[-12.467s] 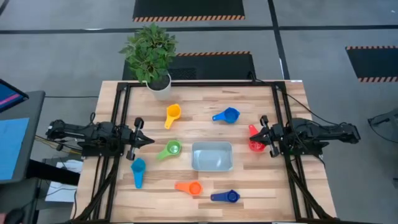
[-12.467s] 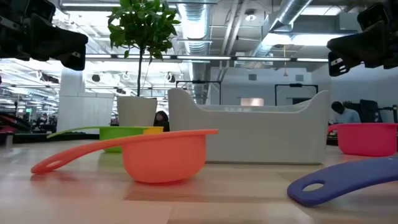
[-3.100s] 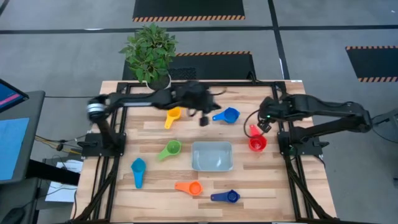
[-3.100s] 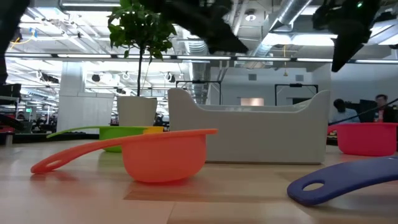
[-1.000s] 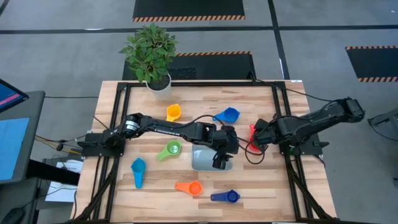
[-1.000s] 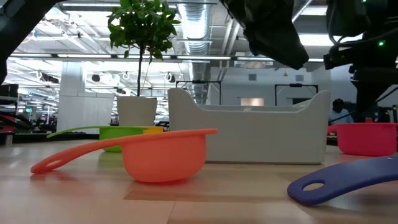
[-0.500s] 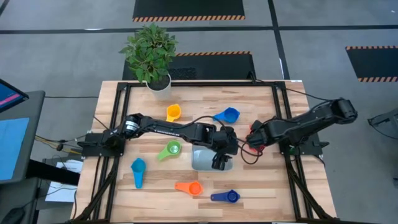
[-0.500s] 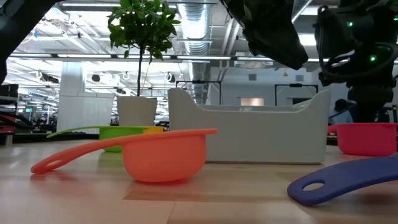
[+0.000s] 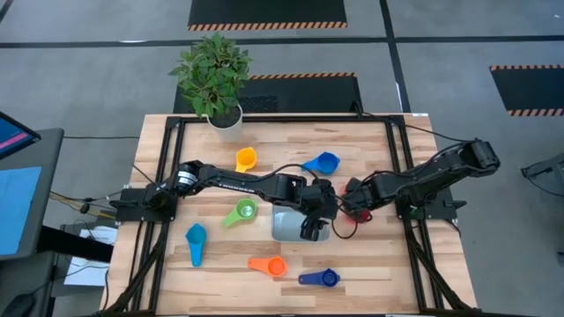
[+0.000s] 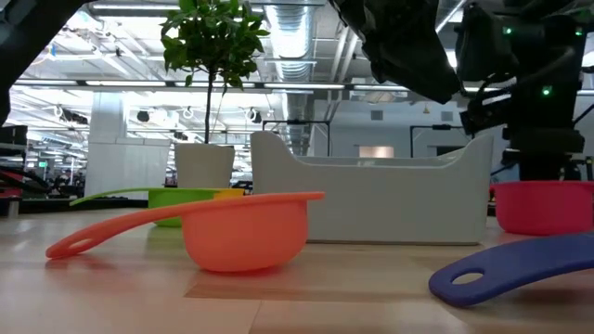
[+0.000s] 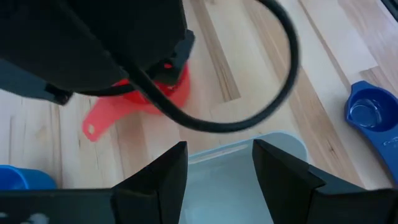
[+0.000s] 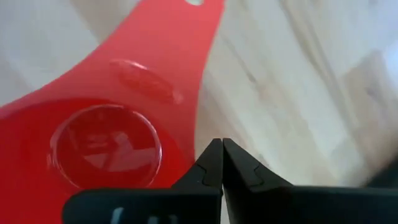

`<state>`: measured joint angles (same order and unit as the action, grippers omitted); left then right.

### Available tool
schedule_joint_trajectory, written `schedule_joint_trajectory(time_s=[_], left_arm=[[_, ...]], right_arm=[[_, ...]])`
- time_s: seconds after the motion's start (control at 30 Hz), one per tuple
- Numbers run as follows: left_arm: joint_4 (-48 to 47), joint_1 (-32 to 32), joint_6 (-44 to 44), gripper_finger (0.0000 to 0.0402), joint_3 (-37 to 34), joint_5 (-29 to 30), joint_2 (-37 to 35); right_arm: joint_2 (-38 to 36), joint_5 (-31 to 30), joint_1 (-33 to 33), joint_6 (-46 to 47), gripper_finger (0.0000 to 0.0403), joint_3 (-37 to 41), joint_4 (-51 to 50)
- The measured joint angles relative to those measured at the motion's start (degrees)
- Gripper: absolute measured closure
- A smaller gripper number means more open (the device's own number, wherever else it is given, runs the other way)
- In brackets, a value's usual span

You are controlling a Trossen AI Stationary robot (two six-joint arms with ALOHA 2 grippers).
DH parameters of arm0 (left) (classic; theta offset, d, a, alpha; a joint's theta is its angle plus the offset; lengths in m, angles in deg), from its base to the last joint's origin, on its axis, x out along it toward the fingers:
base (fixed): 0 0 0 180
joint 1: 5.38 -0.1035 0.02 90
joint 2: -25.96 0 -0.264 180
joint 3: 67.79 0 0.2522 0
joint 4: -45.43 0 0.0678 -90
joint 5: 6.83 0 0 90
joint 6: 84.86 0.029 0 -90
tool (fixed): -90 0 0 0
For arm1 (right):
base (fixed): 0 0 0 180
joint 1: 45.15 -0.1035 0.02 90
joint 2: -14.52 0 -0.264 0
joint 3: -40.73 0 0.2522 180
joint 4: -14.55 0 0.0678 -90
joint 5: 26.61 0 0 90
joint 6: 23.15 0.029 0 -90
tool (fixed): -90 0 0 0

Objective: Nest measuring cups in basket
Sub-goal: Adjust the red measuring cup, then stack the large dark blue measuring cup on top of the red measuring cup

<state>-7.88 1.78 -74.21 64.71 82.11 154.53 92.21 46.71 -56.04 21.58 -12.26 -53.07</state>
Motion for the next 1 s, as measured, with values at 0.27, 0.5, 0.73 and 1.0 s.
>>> schedule_joint_trajectory(time_s=[0.27,0.5,0.73,1.0], left_arm=[[-0.38,0.0,-0.9,0.0229,0.0,-0.01,-0.02],[-2.86,0.0,-2.92,0.0229,0.0,0.18,-0.02],[-3.56,0.0,-3.67,0.0229,0.0,0.27,-0.04],[-2.2,0.0,-2.92,0.0229,0.0,0.4,-0.04]], right_arm=[[-0.24,3.42,-0.05,-4.09,0.0389,0.0,4.97],[-2.79,-2.18,0.51,-6.23,0.0382,-3.35,-1.15],[-9.18,-8.13,2.42,-1.29,0.0384,-14.13,-25.64],[-23.63,0.46,-1.09,-0.57,0.0381,-21.86,-33.49]])
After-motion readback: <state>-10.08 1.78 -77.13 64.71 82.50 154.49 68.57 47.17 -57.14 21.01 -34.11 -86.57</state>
